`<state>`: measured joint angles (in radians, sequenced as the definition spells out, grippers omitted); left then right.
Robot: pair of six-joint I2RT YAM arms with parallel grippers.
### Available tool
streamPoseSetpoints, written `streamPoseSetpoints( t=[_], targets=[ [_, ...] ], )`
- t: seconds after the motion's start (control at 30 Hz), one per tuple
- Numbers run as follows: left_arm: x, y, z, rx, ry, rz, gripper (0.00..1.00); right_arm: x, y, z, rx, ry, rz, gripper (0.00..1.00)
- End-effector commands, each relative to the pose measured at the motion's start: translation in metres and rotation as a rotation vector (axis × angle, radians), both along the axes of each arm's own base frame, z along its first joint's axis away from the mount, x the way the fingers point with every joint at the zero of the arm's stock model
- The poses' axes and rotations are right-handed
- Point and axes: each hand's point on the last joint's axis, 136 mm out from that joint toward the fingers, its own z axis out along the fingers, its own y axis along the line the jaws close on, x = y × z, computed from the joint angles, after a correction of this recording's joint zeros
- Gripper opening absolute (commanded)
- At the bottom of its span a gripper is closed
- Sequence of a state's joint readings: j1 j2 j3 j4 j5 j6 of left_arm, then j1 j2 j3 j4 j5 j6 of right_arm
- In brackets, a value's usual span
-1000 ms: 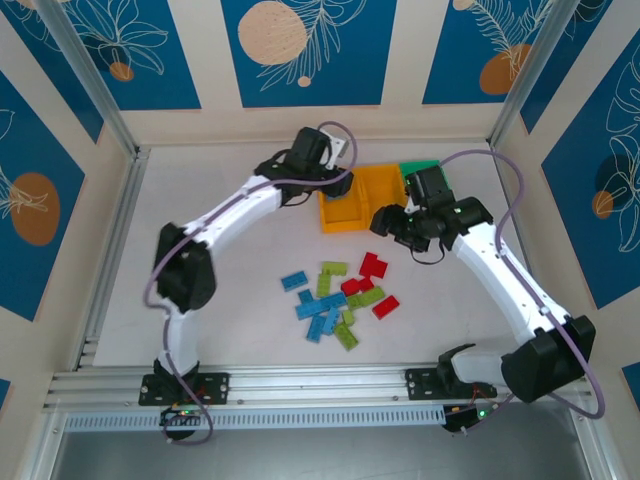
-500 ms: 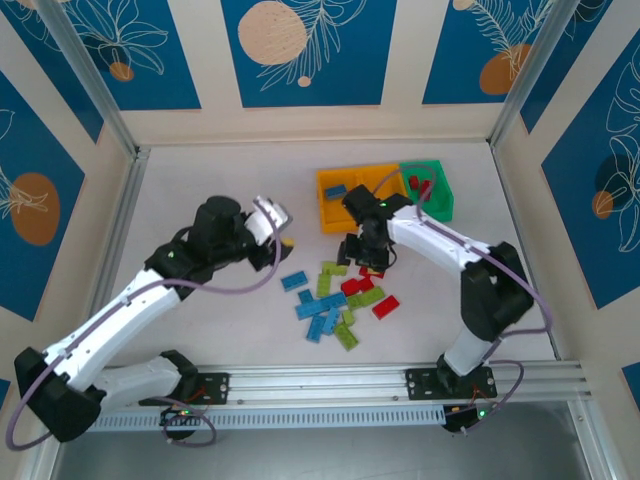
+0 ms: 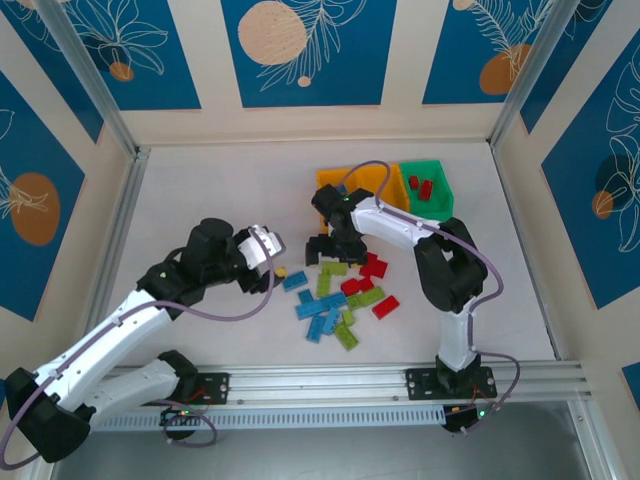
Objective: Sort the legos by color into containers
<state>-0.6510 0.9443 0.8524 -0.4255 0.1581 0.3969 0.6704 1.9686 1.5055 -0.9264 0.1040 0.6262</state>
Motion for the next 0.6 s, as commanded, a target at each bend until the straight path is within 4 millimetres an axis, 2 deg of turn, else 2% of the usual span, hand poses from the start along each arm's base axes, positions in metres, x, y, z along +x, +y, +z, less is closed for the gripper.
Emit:
streamPoseSetpoints(
  t=[0.0,0.13,0.23,0.33,0.43,0.53,0.57],
  targets=[
    [0.002,-0.005,0.007,-0.018,-0.023,-0.021,0.81,0.001,-0.009,-0.008,-0.111,0.006,0.017,0.95],
    [0.001,-0.005,0.006,-0.010,-0.027,-0.032,0.91,0.003,-0.010,-0.019,-0.143,0.008,0.023,0.87],
    [0.000,-0.005,0.005,-0.008,-0.020,-0.036,0.99,0.006,-0.009,-0.018,-0.138,0.004,0.015,0.77],
    [-0.002,-0.005,0.004,-0.021,-0.013,-0.038,1.00,0.007,-0.011,-0.012,-0.141,-0.006,0.001,0.65],
    [-0.004,-0.004,0.002,-0.026,-0.002,-0.033,1.00,0.010,-0.014,0.006,-0.110,-0.043,-0.035,0.56],
    [-0.005,-0.002,0.003,-0.029,-0.004,-0.020,1.00,0.019,-0.022,0.042,-0.049,-0.138,-0.080,0.53],
    [-0.004,-0.001,0.003,-0.031,-0.005,-0.015,1.00,0.025,-0.028,0.060,-0.030,-0.188,-0.098,0.53]
  ],
)
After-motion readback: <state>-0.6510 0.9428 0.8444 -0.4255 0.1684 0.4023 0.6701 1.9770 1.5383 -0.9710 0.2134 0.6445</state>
